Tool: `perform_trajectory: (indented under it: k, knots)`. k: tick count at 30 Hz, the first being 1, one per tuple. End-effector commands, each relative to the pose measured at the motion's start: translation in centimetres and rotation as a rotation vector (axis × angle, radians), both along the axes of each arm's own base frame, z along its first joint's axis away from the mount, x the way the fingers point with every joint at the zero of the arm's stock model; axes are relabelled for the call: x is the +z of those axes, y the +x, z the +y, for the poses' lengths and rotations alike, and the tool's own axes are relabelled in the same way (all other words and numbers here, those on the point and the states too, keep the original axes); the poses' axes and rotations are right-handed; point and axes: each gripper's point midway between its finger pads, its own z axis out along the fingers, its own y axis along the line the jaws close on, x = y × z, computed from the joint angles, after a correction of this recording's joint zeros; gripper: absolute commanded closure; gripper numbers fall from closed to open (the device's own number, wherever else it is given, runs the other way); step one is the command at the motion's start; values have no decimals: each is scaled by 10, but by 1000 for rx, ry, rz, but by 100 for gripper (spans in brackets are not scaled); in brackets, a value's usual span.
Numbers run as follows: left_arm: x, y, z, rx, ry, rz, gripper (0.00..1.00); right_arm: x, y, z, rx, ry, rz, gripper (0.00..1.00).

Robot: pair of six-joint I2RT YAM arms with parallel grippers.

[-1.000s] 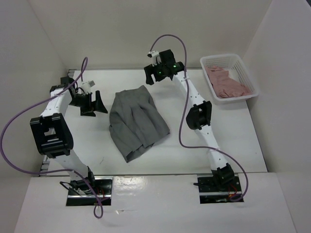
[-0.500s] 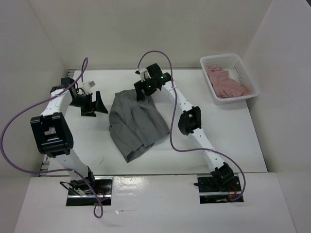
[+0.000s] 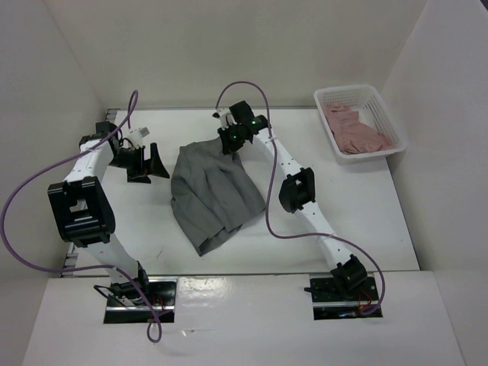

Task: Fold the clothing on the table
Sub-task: Flatten the skirt out

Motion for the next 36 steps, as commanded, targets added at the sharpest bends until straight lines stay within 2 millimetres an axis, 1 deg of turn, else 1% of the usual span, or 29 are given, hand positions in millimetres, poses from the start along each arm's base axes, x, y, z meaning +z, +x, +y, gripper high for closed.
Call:
perform_trajectory:
  k: [1, 2, 3, 6, 7, 8, 9, 10, 11, 12, 13, 14, 15, 16, 17, 18, 20, 21, 23, 24, 26, 27, 29, 30, 32, 33, 34, 35, 36]
  knots:
    - [-2, 0, -4, -35, -35, -21, 0, 91, 0, 5, 0, 52, -131, 100]
    - [-2, 0, -3, -41, -31, -27, 0, 104, -1, 5, 0, 61, -145, 100]
    - [-5, -2, -4, -41, -34, -18, 0, 134, -3, 2, -7, 77, -185, 100]
    - [-1, -2, -5, -44, -40, -29, 0, 179, -10, -1, -20, 118, -226, 100]
    - [2, -2, -5, -44, -37, -38, 0, 211, -16, -5, -21, 142, -265, 100]
    - [3, -2, -7, -47, -49, -41, 0, 227, -20, -7, -27, 158, -279, 100]
    - [7, -2, -8, -57, -54, -59, 0, 239, -30, -3, -9, 172, -286, 100]
    - [7, -2, -8, -57, -54, -59, 0, 272, -39, -9, -9, 198, -329, 100]
    - [8, -2, -10, -60, -65, -62, 0, 276, -49, -7, 3, 196, -320, 100]
    - [10, -1, -11, -70, -73, -71, 0, 285, -53, -9, 3, 201, -329, 100]
    - [10, -1, -11, -70, -73, -71, 0, 296, -59, -13, 3, 206, -337, 87]
    - [10, -1, -11, -70, -73, -71, 0, 286, -57, -14, -14, 190, -313, 65]
    - [12, -1, -11, -70, -71, -80, 0, 284, -57, -16, -21, 180, -308, 45]
    - [12, -1, -11, -70, -71, -80, 0, 277, -51, -18, -42, 158, -307, 32]
    - [12, -1, -11, -70, -71, -80, 0, 252, -46, -17, -40, 118, -275, 31]
    - [12, -1, -11, -70, -71, -80, 0, 242, -42, -16, -46, 106, -267, 30]
    - [10, -4, -12, -70, -73, -71, 0, 215, -34, -13, -52, 76, -234, 27]
    - [10, -4, -12, -70, -73, -71, 0, 209, -32, -11, -52, 72, -229, 27]
    - [10, -4, -12, -70, -73, -71, 0, 207, -20, -8, -69, 80, -265, 24]
    - [10, -4, -12, -70, -73, -71, 0, 197, -17, -3, -73, 67, -266, 23]
    - [7, -4, -12, -69, -77, -61, 0, 189, -4, -6, -106, 38, -303, 21]
    - [6, -2, -10, -67, -65, -67, 0, 167, 2, -6, -108, 5, -289, 20]
    - [6, -2, -10, -67, -65, -67, 0, 154, 9, -6, -124, -9, -295, 20]
    - [6, -2, -10, -67, -65, -67, 0, 132, 11, -5, -121, -29, -267, 20]
    - [5, 0, -8, -65, -53, -73, 0, 126, 15, -3, -115, -29, -278, 20]
    - [5, 0, -8, -65, -53, -73, 0, 117, 18, -1, -115, -31, -276, 20]
    - [1, 0, -7, -63, -47, -61, 0, 118, 19, 0, -116, -25, -283, 20]
    - [1, 0, -7, -63, -47, -61, 0, 112, 20, 0, -115, -31, -276, 19]
    - [1, 0, -7, -63, -47, -61, 0, 120, 23, 0, -125, -22, -300, 19]
